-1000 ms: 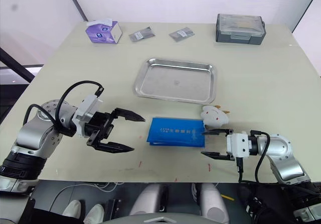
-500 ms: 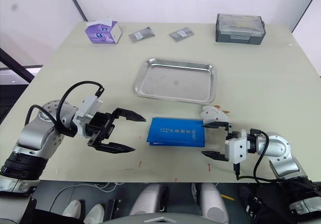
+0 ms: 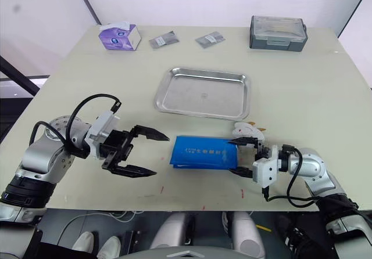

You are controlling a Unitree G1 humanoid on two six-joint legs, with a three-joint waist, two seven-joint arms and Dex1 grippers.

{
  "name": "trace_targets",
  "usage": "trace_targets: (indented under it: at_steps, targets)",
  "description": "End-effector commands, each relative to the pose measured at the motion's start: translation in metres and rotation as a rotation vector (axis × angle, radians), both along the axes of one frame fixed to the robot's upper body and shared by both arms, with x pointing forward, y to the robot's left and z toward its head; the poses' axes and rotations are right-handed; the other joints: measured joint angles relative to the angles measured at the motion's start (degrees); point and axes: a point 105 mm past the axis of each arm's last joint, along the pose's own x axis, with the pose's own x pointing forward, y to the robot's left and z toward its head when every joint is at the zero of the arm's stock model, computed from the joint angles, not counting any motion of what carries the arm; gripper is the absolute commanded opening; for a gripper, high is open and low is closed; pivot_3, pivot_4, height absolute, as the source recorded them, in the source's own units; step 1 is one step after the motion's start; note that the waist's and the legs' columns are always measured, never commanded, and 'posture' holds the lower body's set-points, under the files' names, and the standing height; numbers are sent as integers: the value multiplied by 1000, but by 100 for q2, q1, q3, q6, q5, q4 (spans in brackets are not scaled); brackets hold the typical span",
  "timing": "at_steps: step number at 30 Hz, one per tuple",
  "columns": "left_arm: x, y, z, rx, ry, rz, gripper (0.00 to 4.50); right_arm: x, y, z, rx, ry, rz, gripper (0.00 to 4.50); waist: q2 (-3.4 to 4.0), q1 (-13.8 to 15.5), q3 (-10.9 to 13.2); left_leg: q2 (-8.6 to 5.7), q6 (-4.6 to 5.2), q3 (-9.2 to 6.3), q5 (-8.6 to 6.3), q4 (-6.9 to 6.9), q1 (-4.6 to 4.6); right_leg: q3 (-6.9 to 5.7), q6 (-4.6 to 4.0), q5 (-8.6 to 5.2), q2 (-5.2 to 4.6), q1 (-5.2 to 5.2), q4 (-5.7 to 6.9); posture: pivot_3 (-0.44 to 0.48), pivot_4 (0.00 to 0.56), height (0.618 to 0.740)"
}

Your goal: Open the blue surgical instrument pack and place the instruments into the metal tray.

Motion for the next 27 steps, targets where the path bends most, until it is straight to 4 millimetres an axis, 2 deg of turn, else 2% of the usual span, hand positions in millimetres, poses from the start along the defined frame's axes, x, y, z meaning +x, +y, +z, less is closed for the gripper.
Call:
trace_targets:
  at_steps: [1,2,3,4,6,20,23,27]
  targets:
    - [-5,0,3,9,-19,-56,4500,1,2,5,19,-24,16,2239,0,-3,0,0,0,0,0,0,0,0,0,0,0,0,0,0,150,738]
    - [-5,0,3,9,-19,-55,4500,1,2,4,16,-24,17,1737,0,-5,0,0,0,0,0,0,0,0,0,0,0,0,0,0,150,738]
    - [-5,0,3,9,-20,-55,4500,1,2,4,14,-23,18,924,0,-4,0,0,0,-1,0,0,0,0,0,0,1,0,1,0,150,738]
    - [-5,0,3,9,-20,-55,4500,2,2,4,13,-23,18,746,0,-4,0,0,0,0,0,0,0,0,0,0,0,0,1,0,150,738]
    - [-5,0,2,10,-20,-54,4500,1,2,2,10,-18,21,57,0,-3,0,0,0,0,0,0,0,0,0,0,0,0,0,0,150,738]
    - [-2,-1,3,10,-31,-53,4500,-1,1,-3,18,28,29,57,0,-4,0,1,0,0,0,0,0,1,0,0,0,0,0,0,150,738]
    - [-3,-1,3,9,-31,-55,4500,-4,2,0,75,104,18,57,0,0,0,1,0,0,0,0,0,1,0,0,0,0,1,0,150,738]
    - [-2,-1,4,5,-32,-55,4500,-14,4,8,167,310,24,57,0,4,0,5,1,-2,0,0,0,1,0,0,-2,1,0,0,150,738]
